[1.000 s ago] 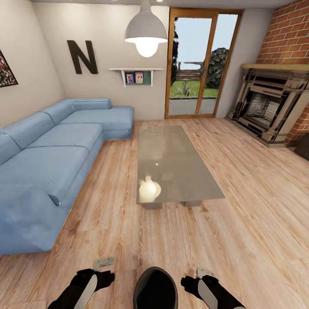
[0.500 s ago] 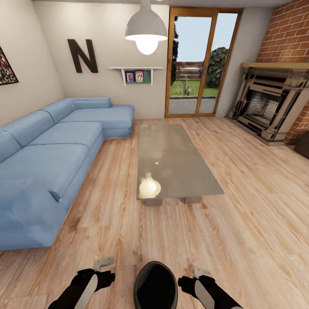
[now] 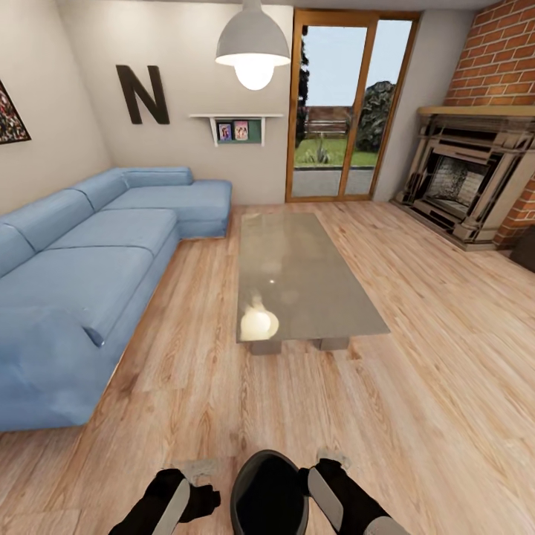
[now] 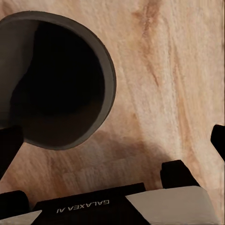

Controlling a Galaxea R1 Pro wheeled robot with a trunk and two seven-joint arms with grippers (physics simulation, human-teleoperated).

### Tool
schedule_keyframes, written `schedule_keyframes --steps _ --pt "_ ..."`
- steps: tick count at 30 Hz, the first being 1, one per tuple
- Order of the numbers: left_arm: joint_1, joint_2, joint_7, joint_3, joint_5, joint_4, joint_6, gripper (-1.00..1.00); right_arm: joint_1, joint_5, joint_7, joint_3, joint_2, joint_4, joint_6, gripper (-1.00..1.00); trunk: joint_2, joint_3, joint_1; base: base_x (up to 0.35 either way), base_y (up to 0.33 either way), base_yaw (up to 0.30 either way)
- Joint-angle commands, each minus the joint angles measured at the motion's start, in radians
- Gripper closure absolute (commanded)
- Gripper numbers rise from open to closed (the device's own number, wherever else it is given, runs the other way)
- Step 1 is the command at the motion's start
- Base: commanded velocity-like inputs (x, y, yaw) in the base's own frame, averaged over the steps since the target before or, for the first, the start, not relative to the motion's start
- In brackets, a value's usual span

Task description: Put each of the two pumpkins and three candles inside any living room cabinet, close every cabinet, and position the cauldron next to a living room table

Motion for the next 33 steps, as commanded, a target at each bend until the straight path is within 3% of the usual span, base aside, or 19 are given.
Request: schedule_keyframes --steps 1,5,14,26,33 --pt "-0.006 -0.003 0.0 0.0 -0.001 0.023 -0.023 -1.0 -0.006 -0.004 -0.018 -0.001 0.0 0.001 0.03 -1.0 -0.007 -0.003 0.004 0.0 0.0 0.0" --pt "-0.033 -0.011 0.0 0.0 -0.004 0.092 -0.072 -1.0 -0.015 -0.009 -0.042 -0.004 0.0 0.005 0.07 -1.0 -0.035 -0.016 0.019 0.0 0.0 0.0" --pt "-0.047 -0.007 0.001 0.001 -0.004 0.121 -0.149 -1.0 -0.018 0.002 -0.048 -0.005 0.0 0.014 0.058 -1.0 -0.098 -0.044 0.054 0.0 0.0 0.0" --pt "-0.067 -0.023 0.018 0.0 -0.004 0.133 -0.174 -1.0 -0.018 0.005 -0.048 -0.003 0.0 0.027 0.055 -1.0 -0.182 -0.082 0.1 0.0 0.0 0.0" --pt "-0.071 -0.018 0.022 0.0 -0.003 0.153 -0.203 -1.0 -0.018 0.006 -0.048 -0.002 0.0 0.027 0.055 -1.0 -0.231 -0.103 0.127 0.0 0.0 0.0"
